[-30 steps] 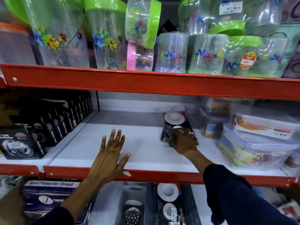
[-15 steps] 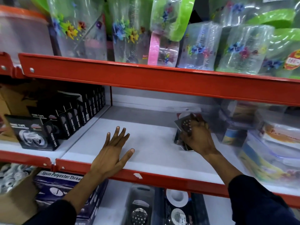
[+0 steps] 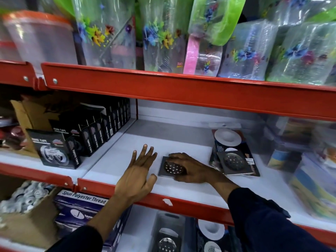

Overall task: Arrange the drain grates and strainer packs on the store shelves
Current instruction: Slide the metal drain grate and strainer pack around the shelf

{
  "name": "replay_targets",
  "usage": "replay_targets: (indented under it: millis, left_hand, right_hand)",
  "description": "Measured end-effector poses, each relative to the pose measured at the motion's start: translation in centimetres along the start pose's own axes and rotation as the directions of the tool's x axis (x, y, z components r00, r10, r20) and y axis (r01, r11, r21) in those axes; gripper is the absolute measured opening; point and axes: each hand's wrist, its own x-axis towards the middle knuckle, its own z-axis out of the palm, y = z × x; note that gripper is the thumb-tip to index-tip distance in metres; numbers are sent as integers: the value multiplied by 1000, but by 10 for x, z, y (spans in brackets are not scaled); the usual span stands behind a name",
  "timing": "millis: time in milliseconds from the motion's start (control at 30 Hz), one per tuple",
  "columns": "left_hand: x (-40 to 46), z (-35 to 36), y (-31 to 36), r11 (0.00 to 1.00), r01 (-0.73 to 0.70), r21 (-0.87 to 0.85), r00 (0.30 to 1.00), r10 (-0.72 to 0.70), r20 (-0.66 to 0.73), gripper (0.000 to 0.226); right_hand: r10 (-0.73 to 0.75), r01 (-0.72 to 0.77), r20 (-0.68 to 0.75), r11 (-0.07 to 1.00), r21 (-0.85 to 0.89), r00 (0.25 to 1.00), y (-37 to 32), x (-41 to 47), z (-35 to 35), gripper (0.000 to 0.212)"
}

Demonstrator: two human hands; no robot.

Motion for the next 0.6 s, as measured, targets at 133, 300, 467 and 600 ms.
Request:
replay_targets:
  millis: [133,300,467,600]
  left_hand:
    - [-1,2,-2,1000,-4,1,1000,4,-10,74]
    - [-1,4,-2,999,6,35,1000,-6,5,76]
    - [0,4,-2,1000,-7,30,1000,7,7,75]
    - [-1,4,-3,999,-5,46,1000,4,9,75]
  right_hand:
    - [5,-4,-73,1000,14,997,-3,-13,0,79]
    - [284,-370,-526,927,-65,802,14,-44,-13,75]
    - [657,-774,-567,631,54,497,34,-76,-23,78]
    - [740,-848,-478,529,-23,474,61,-80,-16,81]
